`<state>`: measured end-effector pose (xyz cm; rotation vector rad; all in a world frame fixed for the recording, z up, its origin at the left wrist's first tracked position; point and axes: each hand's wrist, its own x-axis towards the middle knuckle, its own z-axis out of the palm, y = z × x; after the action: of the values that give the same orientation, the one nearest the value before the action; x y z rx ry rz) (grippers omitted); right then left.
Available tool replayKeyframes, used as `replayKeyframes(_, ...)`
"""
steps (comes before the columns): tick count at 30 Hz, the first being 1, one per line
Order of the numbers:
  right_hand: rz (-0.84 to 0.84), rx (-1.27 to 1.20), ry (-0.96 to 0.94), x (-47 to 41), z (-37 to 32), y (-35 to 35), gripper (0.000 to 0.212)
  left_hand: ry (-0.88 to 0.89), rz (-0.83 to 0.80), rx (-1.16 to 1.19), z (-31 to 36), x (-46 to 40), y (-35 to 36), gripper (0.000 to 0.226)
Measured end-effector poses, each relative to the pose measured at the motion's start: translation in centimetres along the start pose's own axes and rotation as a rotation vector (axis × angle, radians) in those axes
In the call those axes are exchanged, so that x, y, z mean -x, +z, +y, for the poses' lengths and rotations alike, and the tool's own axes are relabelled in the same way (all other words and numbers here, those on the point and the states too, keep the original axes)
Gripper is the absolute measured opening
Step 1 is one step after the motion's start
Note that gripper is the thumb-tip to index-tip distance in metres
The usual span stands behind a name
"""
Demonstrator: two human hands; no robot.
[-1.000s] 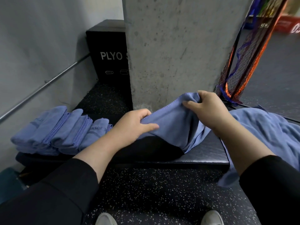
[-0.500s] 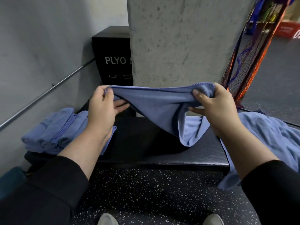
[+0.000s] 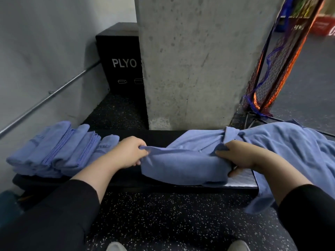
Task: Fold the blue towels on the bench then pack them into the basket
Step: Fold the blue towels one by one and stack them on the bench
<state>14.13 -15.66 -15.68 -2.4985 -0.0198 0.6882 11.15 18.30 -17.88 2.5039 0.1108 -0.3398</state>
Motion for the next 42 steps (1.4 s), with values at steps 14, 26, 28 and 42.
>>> replayKeyframes(14,0.209,0.338,-0.070,-11.3,2.8,6.9,0.033,0.234,-0.189,-0.306,2.2,-7.6,9.9,0.046)
replayKeyframes(26,0.277,0.079,-0.198,-15.9,-1.6,7.2,0.041,-0.116,-0.006,-0.350,-0.9,-10.3,8.3,0.052)
replayKeyframes(28,0.436,-0.083,-0.184,-14.9,-2.0,6.3,0.037,-0.119,0.022,-0.325,-1.2,-9.8,7.8,0.044)
replayKeyframes(42,0.687,-0.252,-0.071,-8.0,-4.2,-3.9,0.053,-0.034,0.485,0.821,2.5,-7.9,0.4,0.022)
